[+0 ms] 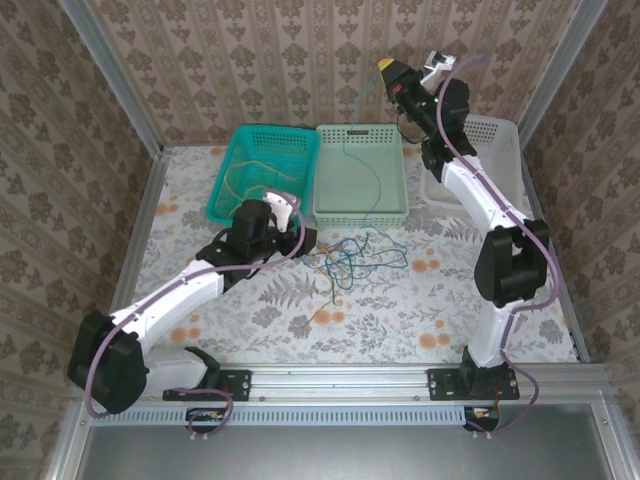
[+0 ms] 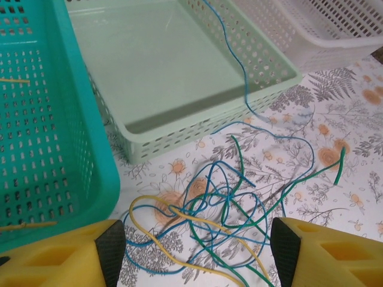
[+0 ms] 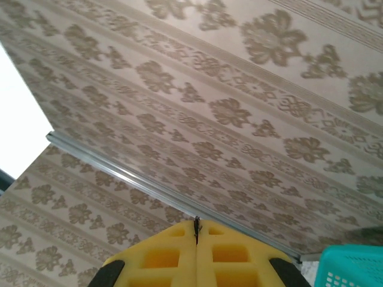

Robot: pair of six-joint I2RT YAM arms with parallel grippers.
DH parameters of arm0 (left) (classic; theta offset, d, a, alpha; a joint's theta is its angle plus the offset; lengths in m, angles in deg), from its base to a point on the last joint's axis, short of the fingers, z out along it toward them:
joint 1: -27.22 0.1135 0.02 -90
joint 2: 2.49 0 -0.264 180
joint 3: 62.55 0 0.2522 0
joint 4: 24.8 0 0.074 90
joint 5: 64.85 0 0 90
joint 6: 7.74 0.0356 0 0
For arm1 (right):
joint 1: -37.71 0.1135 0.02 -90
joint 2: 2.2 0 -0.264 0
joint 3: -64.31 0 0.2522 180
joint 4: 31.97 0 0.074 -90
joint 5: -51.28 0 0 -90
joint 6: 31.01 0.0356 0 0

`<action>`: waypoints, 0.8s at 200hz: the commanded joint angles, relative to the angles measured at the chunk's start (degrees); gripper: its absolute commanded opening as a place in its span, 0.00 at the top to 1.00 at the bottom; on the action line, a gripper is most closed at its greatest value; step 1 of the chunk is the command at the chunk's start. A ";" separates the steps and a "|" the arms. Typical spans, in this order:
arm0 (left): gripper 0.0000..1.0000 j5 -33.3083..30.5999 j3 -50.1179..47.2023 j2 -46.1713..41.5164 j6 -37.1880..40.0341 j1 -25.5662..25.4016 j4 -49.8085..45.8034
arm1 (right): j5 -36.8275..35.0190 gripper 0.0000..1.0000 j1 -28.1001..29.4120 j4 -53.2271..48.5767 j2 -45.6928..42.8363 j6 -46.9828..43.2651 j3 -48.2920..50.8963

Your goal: Untangle the cables

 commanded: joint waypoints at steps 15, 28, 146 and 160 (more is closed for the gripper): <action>0.31 -1.71 -1.13 -2.23 -0.90 -0.20 0.07 | -0.60 1.00 1.33 6.76 2.04 0.95 -10.43; 0.32 -1.90 -1.35 -2.23 -1.06 -0.20 0.19 | -0.38 1.00 1.40 2.40 3.50 -0.94 -13.56; 0.30 -3.30 -3.32 -4.96 -0.27 0.59 -1.37 | 2.60 0.99 2.47 -8.87 4.30 -10.76 8.17; 0.30 -3.09 -3.49 -4.78 -0.45 0.59 -1.13 | 2.56 0.97 2.74 -12.80 3.94 -13.27 8.74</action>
